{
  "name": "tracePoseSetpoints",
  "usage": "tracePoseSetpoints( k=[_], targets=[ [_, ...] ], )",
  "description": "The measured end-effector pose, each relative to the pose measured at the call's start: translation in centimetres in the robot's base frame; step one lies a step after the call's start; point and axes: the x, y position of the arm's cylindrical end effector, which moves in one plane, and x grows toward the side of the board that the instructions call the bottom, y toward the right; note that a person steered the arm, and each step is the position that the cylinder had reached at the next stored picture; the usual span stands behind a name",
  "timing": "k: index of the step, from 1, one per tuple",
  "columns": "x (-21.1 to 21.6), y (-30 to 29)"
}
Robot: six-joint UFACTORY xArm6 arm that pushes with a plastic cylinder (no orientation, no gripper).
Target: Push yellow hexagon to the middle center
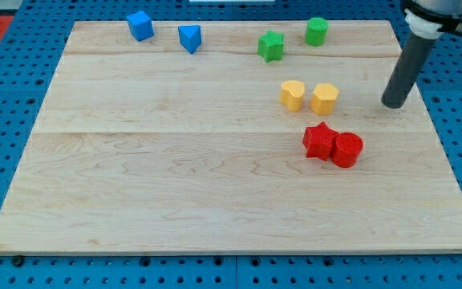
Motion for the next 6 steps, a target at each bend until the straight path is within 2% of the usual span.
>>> tracePoseSetpoints(
  k=[2,3,4,5,6],
  targets=[
    [-4.0,-10.7],
    [-4.6,-14.3],
    [-2.1,-11.1],
    [0.0,-14.7],
    [-2.1,-17.8]
  ],
)
